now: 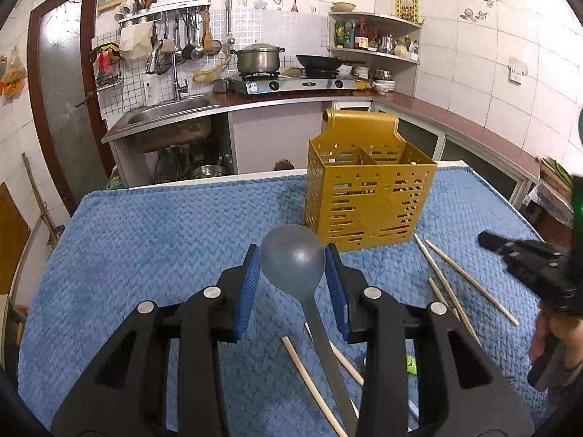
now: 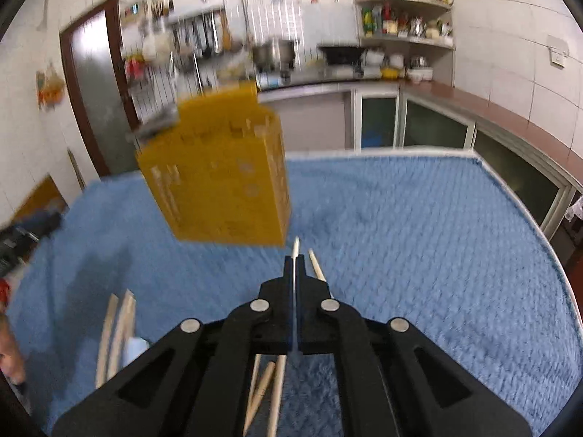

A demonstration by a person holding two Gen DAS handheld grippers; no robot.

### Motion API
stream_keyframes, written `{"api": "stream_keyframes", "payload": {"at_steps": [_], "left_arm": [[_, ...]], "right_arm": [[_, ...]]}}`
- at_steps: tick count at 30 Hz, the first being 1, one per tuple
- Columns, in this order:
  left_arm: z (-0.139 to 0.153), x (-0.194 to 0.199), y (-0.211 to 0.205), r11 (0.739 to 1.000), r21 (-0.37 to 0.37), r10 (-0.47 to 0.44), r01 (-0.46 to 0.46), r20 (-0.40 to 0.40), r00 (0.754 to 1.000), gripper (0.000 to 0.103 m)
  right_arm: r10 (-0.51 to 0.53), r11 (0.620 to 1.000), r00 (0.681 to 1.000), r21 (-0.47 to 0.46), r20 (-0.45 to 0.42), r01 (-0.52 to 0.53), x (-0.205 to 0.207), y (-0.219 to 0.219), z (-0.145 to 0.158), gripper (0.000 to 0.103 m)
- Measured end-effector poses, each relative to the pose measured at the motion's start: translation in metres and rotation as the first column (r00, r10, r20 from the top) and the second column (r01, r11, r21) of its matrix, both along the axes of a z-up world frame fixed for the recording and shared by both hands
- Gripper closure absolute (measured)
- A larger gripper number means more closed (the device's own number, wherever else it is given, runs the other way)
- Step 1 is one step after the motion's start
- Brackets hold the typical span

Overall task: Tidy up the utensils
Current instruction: 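Carry the chopstick in the right tool and the ladle in the left tool over the yellow caddy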

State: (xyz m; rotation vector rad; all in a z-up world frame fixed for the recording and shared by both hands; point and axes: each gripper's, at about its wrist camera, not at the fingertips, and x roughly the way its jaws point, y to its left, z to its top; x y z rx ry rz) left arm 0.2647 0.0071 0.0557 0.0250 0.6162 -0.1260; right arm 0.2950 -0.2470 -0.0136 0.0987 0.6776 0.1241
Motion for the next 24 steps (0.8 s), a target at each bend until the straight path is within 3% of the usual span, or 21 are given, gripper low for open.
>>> {"api": "stream_keyframes", "payload": {"at_steps": [5,7,8,9,11,16,22,23,24], "left_arm": [[0.002,0.002,0.003,1.0,0.004,-0.005,0.005,-0.002,1.0,0.068],[0.001,0.004,0.005,1.0,0.005,-0.004,0.004,-0.005,1.0,0.068],[0.0,0.005,0.006,1.0,0.004,-0.003,0.003,-0.009,1.0,0.068],[-0.001,0.007,0.008,1.0,0.002,-0.003,0.003,-0.015,1.0,0.068],[-0.004,0.01,0.011,1.0,-0.005,-0.002,0.002,-0.027,1.0,0.068],[-0.01,0.017,0.016,1.0,-0.009,0.002,-0.003,-0.048,0.999,0.068],[-0.013,0.019,0.015,1.0,-0.006,-0.003,0.003,-0.055,0.999,0.068],[-0.013,0.019,0.014,1.0,-0.004,-0.004,0.004,-0.054,0.999,0.068],[-0.013,0.019,0.014,1.0,-0.002,-0.004,0.004,-0.053,0.999,0.068]], "right_arm": [[0.012,1.0,0.992,-0.001,-0.128,-0.013,0.033,0.003,-0.023,0.101],[0.014,1.0,0.986,-0.008,-0.168,-0.016,0.043,0.005,-0.03,0.084],[0.017,1.0,0.983,0.0,-0.184,-0.018,0.049,0.006,-0.033,0.057],[0.016,1.0,0.98,0.004,-0.197,-0.015,0.053,0.006,-0.037,0.054],[0.01,1.0,0.98,-0.015,-0.201,-0.014,0.058,0.009,-0.039,0.056],[-0.006,0.999,0.962,-0.053,-0.273,-0.009,0.076,0.015,-0.05,0.073],[-0.024,0.994,0.955,-0.109,-0.295,-0.009,0.088,0.027,-0.053,0.078],[-0.019,0.994,0.955,-0.109,-0.295,-0.014,0.087,0.028,-0.053,0.09],[-0.022,0.994,0.956,-0.113,-0.293,-0.012,0.086,0.029,-0.052,0.096]]}}
